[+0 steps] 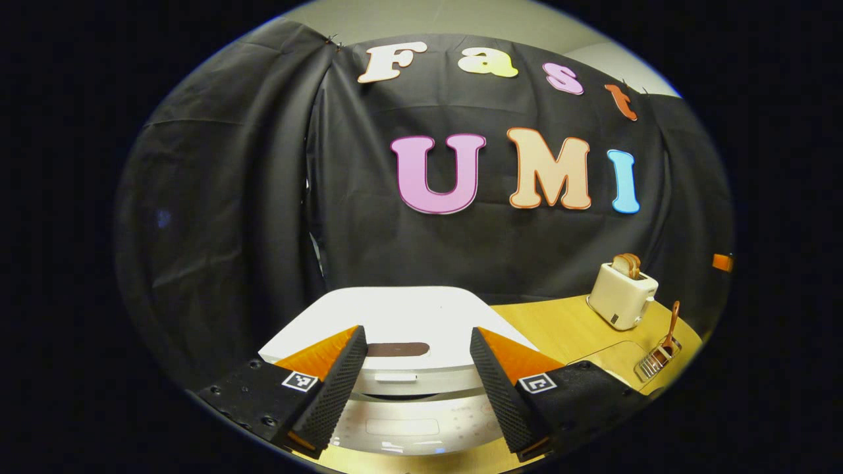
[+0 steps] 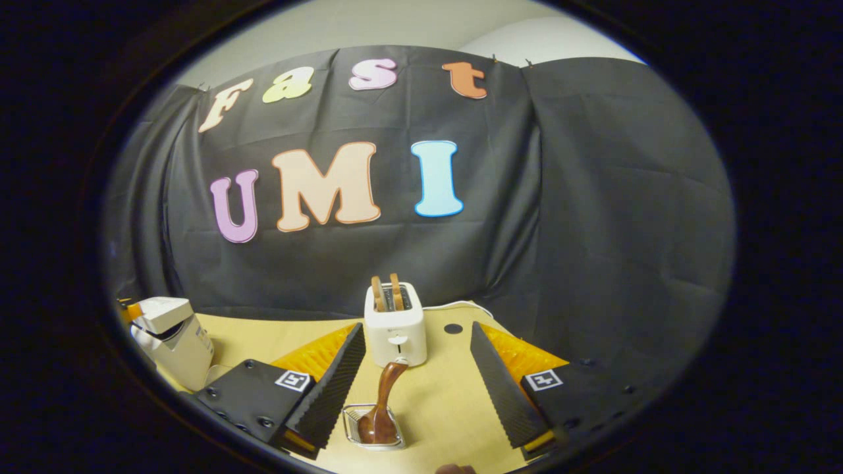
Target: Close the left gripper, press the button to open the rice cooker; take a wooden spoon from the chopstick holder with the right hand, scoop a spoonful of rice and pour it into the rice cooker, then put the wooden spoon back into the chopstick holder.
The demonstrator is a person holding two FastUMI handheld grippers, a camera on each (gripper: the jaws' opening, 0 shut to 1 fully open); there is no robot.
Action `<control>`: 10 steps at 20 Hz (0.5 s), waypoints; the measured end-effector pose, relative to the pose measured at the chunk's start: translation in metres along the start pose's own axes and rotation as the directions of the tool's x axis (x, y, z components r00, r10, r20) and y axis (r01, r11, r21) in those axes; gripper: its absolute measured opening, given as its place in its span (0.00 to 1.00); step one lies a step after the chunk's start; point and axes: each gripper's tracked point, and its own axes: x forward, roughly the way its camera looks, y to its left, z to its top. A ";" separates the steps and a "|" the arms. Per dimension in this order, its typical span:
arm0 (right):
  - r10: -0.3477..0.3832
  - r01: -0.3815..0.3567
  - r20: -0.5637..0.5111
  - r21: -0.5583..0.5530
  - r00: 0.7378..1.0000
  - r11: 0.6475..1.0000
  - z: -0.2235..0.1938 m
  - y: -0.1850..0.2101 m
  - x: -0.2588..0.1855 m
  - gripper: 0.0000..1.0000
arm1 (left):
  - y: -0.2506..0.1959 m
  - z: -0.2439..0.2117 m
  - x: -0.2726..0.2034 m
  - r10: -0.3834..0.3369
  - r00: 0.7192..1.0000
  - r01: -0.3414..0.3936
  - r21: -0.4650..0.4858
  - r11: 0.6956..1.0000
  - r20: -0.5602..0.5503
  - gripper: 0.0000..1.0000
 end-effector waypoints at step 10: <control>0.018 -0.018 -0.003 -0.042 1.000 0.999 -0.003 0.014 -0.002 0.98 | -0.003 -0.038 0.006 0.013 0.997 -0.014 -0.014 1.000 -0.081 0.95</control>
